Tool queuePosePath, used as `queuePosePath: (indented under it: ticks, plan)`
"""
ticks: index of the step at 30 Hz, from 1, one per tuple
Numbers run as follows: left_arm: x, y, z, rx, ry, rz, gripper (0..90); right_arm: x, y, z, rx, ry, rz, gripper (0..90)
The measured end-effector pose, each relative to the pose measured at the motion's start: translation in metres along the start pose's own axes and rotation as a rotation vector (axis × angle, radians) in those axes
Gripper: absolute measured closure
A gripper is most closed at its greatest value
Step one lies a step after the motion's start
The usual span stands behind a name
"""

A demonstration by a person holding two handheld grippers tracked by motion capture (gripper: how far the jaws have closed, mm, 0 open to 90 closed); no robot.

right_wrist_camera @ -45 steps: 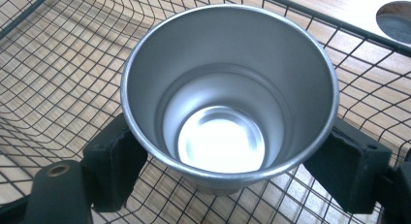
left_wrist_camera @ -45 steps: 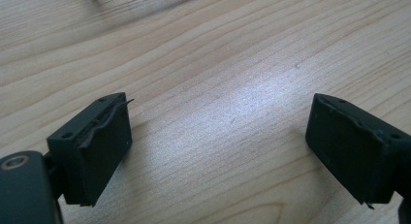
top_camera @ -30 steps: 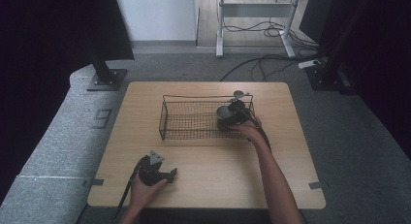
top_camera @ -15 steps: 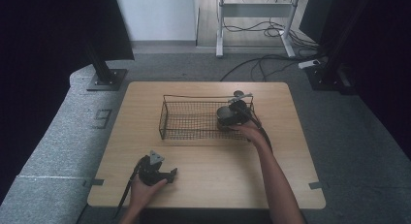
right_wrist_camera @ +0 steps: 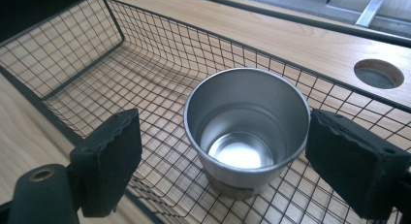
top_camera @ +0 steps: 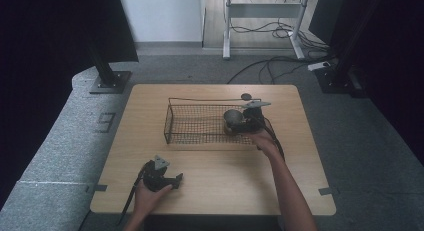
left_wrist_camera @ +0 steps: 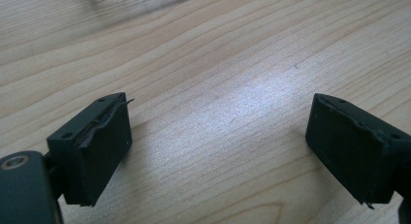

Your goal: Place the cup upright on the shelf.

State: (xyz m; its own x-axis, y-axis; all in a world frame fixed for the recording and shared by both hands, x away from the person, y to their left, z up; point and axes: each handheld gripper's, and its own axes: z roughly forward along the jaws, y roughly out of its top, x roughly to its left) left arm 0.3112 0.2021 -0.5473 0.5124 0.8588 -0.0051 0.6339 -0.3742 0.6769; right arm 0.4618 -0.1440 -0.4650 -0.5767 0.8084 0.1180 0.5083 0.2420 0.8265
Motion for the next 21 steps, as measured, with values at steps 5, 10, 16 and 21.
queuePosePath:
  ticks: [5, 10, 16, 21]
  plan:
    - [0.000, 0.000, 0.000, 0.000, 0.000, 0.000, 9.0, 0.001, -0.004, -0.012, -0.035, 0.006, 0.006, 13.0]
    - [0.000, 0.000, 0.000, 0.000, 0.000, 0.000, 9.0, 0.002, -0.011, -0.026, -0.067, 0.017, 0.004, 14.0]
    - [0.000, 0.000, 0.000, -0.001, 0.000, -0.002, 9.0, 0.010, -0.024, -0.051, -0.116, 0.044, -0.026, 16.1]
    - [0.000, 0.000, 0.000, 0.001, 0.000, 0.000, 9.0, 0.016, -0.041, -0.069, -0.143, 0.055, -0.041, 17.8]
